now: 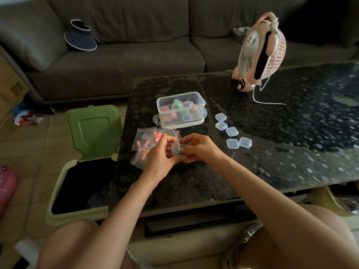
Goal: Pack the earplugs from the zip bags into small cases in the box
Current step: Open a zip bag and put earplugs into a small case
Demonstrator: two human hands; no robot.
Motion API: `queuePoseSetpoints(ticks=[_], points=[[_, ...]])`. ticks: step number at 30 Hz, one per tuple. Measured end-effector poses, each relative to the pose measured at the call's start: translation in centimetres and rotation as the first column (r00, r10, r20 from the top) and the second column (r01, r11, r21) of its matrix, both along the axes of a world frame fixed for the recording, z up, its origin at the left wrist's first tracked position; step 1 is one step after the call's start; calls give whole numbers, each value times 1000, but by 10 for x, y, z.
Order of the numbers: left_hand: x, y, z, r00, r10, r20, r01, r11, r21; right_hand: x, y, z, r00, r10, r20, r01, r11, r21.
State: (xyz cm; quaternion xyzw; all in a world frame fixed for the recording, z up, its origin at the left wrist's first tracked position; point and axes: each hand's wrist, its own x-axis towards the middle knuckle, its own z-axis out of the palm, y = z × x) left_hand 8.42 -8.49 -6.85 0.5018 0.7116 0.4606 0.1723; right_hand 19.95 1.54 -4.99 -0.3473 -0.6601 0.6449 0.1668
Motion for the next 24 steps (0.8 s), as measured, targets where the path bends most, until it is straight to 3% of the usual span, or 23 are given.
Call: queuePoseSetpoints(ticks=[4,8,12,24], points=[[1,-1,1,999,-33,-13,33,999,-12,1,3,1,998,-40,-49,37,996,-75],[1,-3,5,985,48,-163,-47,999,12,3,2,3,993,-45,-107,26,984,-175],[1,-1,2,966,28,-258,-23,999,25,2,0,1,999,-14,-50,9,996,-90],[3,-2,7,985,56,-165,-54,998,15,2,1,0,994,-98,-51,96,995,-36]])
